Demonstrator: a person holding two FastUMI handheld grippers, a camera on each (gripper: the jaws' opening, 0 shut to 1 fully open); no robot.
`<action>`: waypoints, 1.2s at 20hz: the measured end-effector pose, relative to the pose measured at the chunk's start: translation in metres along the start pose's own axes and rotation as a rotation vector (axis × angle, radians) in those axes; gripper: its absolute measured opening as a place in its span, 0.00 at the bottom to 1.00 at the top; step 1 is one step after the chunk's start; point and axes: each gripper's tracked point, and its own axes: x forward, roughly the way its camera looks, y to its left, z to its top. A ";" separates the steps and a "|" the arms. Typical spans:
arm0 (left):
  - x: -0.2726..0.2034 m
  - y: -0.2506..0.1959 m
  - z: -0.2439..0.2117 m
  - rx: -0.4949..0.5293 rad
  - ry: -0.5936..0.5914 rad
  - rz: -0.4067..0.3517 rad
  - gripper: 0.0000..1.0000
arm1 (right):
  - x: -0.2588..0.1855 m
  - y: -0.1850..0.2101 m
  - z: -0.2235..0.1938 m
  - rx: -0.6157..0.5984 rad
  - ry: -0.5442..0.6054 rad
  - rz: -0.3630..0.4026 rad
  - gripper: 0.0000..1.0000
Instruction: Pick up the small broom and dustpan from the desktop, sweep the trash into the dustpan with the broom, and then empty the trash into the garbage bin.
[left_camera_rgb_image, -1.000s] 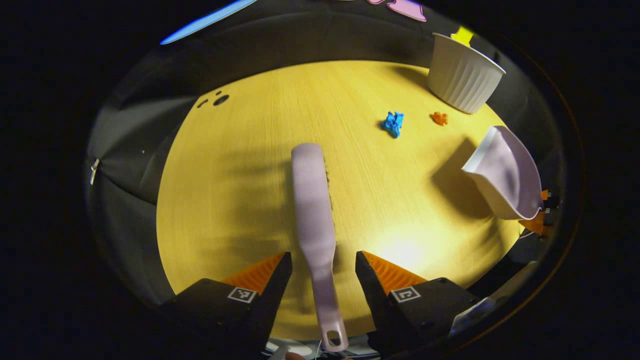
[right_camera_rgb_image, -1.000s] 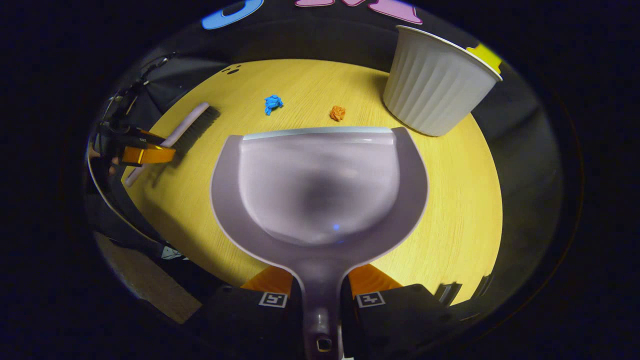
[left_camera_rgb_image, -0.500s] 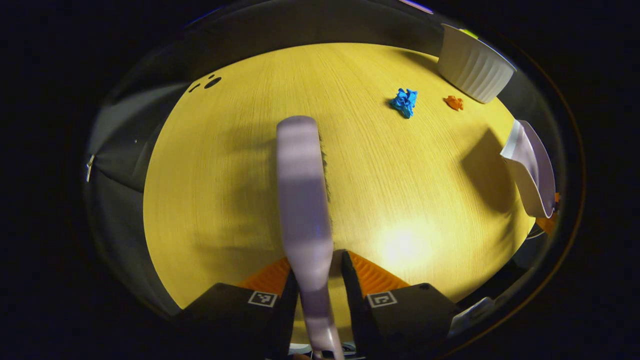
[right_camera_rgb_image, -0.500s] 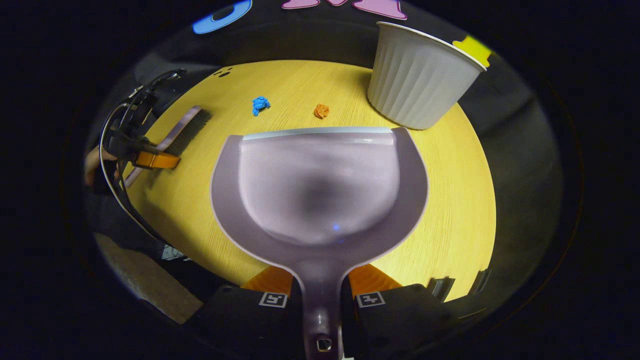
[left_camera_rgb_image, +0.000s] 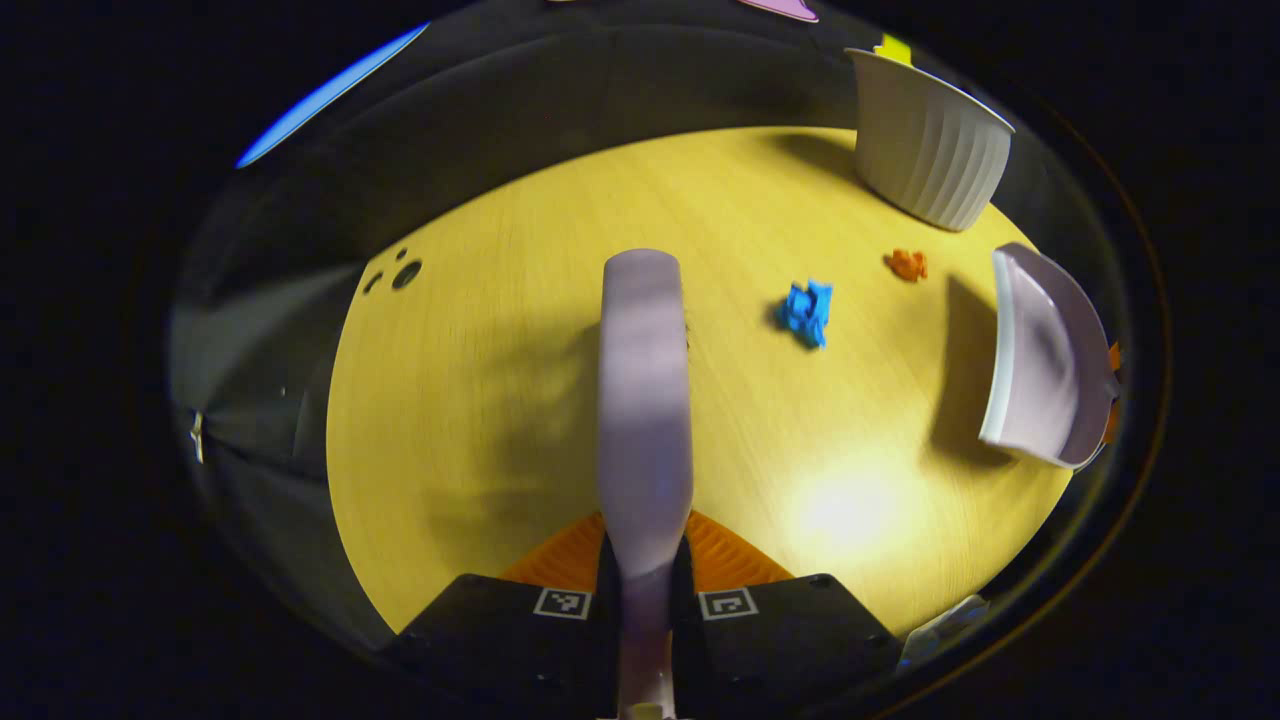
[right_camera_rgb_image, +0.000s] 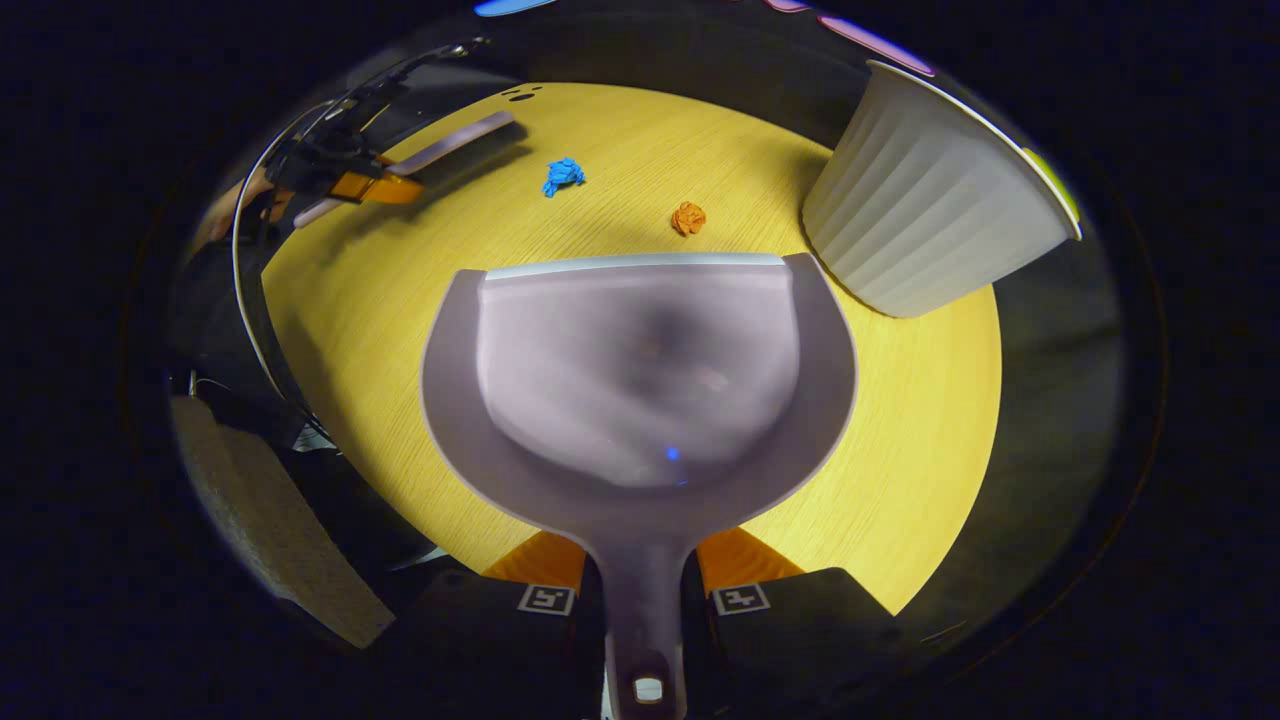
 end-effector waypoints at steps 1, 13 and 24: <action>0.006 -0.002 0.008 0.014 0.012 -0.005 0.25 | 0.005 -0.003 0.001 -0.008 0.017 0.006 0.35; 0.041 -0.078 0.050 0.207 0.077 -0.131 0.25 | 0.036 -0.019 0.009 -0.060 0.075 0.083 0.35; 0.002 -0.201 0.056 0.294 0.114 -0.540 0.24 | 0.052 -0.018 0.011 -0.056 0.041 0.082 0.35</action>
